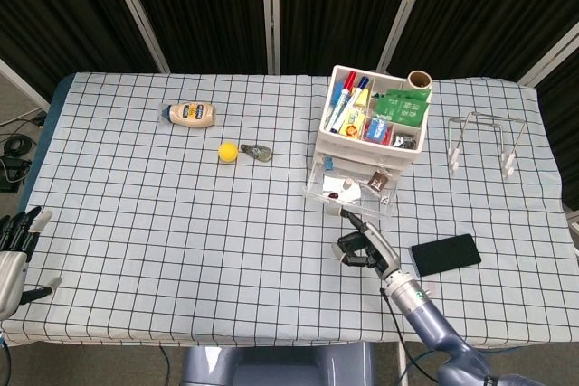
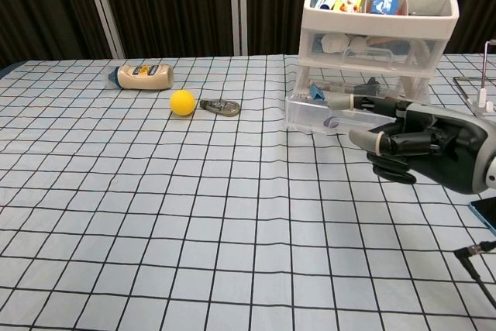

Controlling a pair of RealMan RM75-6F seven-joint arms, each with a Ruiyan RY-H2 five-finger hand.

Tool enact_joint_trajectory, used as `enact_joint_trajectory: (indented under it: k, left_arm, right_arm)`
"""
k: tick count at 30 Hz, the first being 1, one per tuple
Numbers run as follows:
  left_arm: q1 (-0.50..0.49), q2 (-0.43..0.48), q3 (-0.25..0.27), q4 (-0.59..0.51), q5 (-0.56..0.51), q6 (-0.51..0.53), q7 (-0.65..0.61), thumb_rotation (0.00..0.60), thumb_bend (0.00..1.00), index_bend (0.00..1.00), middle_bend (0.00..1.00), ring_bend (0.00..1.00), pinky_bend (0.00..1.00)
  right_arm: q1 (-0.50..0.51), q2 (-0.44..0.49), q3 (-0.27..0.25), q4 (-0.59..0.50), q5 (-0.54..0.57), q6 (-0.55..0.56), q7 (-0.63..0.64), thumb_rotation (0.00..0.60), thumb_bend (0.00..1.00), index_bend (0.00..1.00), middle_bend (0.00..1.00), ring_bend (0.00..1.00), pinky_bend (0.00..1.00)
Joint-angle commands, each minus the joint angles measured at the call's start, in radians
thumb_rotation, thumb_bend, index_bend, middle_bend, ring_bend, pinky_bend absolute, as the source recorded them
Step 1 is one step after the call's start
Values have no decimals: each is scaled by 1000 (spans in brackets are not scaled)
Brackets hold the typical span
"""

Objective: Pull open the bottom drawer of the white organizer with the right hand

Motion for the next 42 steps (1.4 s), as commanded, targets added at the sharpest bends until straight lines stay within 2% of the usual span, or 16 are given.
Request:
enact_joint_trajectory:
  k: [1, 4, 6, 10, 15, 17, 23, 27, 42]
  left_arm:
    - [4, 0, 2, -1, 6, 7, -1, 600, 16, 0, 0, 0, 0]
    - [6, 1, 4, -2, 13, 13, 0, 600, 16, 0, 0, 0, 0]
    - [9, 1, 6, -3, 19, 17, 1, 600, 16, 0, 0, 0, 0]
    - [10, 2, 8, -5, 23, 19, 2, 600, 16, 0, 0, 0, 0]
    - [10, 5, 7, -8, 18, 16, 0, 600, 16, 0, 0, 0, 0]
    - [10, 6, 7, -9, 16, 15, -2, 600, 16, 0, 0, 0, 0]
    - [9, 10, 5, -10, 11, 9, -5, 600, 16, 0, 0, 0, 0]
    - [8, 11, 5, -11, 8, 6, -6, 600, 15, 0, 0, 0, 0]
    - [8, 12, 5, -13, 6, 3, -7, 600, 16, 0, 0, 0, 0]
  right_arm:
    - [3, -3, -24, -22, -10, 114, -299, 600, 367, 174, 866, 867, 910]
    - [14, 0, -6, -27, 51, 134, -506, 600, 365, 172, 865, 865, 910]
    - [24, -4, 10, -52, 150, 158, -711, 600, 364, 171, 867, 865, 910]
    - [49, -10, 25, -98, 325, 225, -1030, 600, 364, 172, 870, 866, 911]
    - [93, -49, 29, -111, 473, 345, -1313, 600, 364, 172, 870, 866, 911]
    - [111, -64, 26, -109, 519, 380, -1388, 600, 364, 172, 872, 866, 911]
    - [157, -81, 16, -116, 643, 433, -1526, 600, 372, 221, 876, 866, 911]
    - [176, -88, 6, -111, 682, 447, -1548, 600, 379, 249, 877, 866, 911]
    - [204, -92, -44, -102, 684, 490, -1533, 600, 391, 396, 881, 869, 911]
